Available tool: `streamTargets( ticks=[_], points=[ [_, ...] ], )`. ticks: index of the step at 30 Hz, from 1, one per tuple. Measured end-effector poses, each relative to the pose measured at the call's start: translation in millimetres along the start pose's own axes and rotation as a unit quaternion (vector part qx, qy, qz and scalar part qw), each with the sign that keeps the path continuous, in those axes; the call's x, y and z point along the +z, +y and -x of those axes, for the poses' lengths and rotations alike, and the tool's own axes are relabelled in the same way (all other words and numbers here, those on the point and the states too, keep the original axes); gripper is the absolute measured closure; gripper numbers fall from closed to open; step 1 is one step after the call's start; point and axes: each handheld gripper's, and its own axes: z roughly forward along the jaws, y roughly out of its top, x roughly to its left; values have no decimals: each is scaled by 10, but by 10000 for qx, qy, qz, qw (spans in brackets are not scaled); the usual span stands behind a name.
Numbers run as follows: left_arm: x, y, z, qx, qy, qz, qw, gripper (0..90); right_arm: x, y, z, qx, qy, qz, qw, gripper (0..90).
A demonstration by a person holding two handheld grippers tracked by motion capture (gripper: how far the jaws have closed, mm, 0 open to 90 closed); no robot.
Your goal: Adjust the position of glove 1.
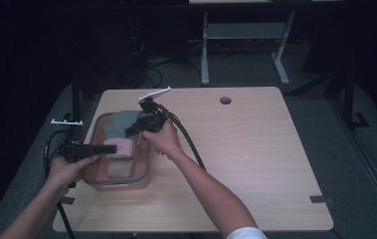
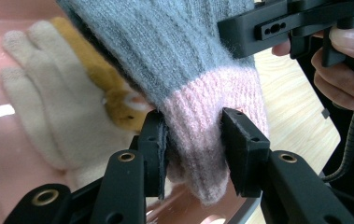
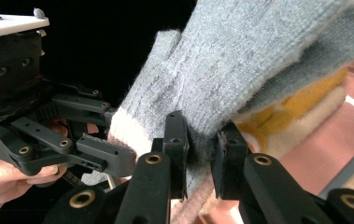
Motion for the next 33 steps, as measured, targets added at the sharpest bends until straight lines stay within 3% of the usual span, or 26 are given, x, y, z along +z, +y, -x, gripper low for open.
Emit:
streamTargets(
  ticks=[21, 33],
  points=[
    [62, -140, -168, -121, 193, -263, 9994, 620, 260, -55, 86, 51, -6, -270, 9996, 775],
    [151, -233, -227, -180, 309, -368, 9987, 618, 384, -99, 154, 60, -179, -549, 9983, 772]
  ],
)
